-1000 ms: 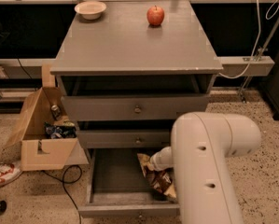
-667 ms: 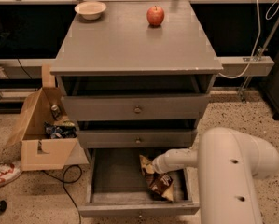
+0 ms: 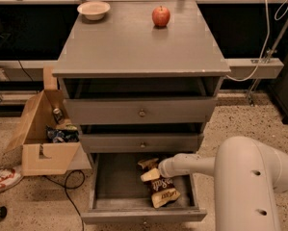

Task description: Place brown chip bag into bottom drawer

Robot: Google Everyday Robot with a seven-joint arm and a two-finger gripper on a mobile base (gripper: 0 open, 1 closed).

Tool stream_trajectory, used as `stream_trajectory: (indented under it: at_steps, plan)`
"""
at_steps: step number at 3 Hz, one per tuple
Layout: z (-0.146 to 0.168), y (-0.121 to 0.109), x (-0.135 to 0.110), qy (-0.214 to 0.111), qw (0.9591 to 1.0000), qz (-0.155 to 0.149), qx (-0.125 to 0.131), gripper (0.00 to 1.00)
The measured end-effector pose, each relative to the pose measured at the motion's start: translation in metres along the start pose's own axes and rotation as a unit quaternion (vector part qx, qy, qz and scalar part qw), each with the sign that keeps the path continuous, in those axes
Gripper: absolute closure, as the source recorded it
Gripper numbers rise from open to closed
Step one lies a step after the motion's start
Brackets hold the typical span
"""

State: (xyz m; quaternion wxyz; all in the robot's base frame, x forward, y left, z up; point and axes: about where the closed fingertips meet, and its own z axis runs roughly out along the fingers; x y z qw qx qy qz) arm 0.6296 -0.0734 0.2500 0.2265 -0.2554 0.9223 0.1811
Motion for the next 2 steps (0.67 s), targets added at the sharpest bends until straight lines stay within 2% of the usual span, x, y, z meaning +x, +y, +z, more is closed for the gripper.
stream_trajectory:
  at_steps: [1,2]
  plan:
    - [-0.005,0.003,0.0,-0.005,1.0,-0.005,-0.006,0.0]
    - [-0.027,-0.001,0.003,-0.034,0.9985,0.002,-0.043,0.0]
